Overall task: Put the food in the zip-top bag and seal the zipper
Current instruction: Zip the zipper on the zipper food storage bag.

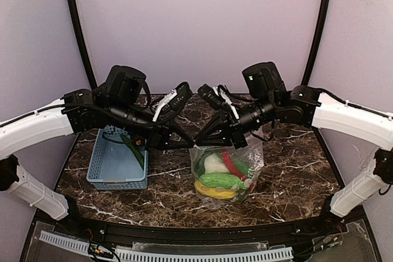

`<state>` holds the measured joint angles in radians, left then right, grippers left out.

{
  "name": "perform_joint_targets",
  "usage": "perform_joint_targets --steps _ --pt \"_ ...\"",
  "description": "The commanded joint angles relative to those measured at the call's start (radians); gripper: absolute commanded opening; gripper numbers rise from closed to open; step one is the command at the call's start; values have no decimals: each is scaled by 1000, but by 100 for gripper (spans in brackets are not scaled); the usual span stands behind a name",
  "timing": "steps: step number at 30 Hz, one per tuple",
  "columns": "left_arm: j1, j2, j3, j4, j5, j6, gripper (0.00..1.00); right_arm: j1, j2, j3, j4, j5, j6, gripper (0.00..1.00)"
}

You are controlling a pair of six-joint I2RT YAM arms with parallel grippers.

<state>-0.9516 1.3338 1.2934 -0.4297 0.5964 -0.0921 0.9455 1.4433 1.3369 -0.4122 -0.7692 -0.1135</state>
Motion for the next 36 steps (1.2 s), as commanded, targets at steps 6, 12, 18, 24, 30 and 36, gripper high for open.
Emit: perform_joint_targets --steps 6,12,18,24,30,36 --pt "15 -84 1 -6 -38 13 1 -1 -54 -28 -36 57 11 0" --pt "17 -103 5 -17 -71 20 1 -5 -73 -23 -73 108 -3 0" --pt "17 -114 10 -37 -91 29 1 -7 -84 -19 -118 166 -21 0" --pt "19 -116 18 -58 -122 38 1 -9 -98 -20 -147 201 -28 0" --pt "18 -128 23 -76 -161 48 1 -10 -114 -29 -172 230 -33 0" --pt "18 -139 20 -82 -207 50 1 -13 -129 -44 -183 259 -35 0"
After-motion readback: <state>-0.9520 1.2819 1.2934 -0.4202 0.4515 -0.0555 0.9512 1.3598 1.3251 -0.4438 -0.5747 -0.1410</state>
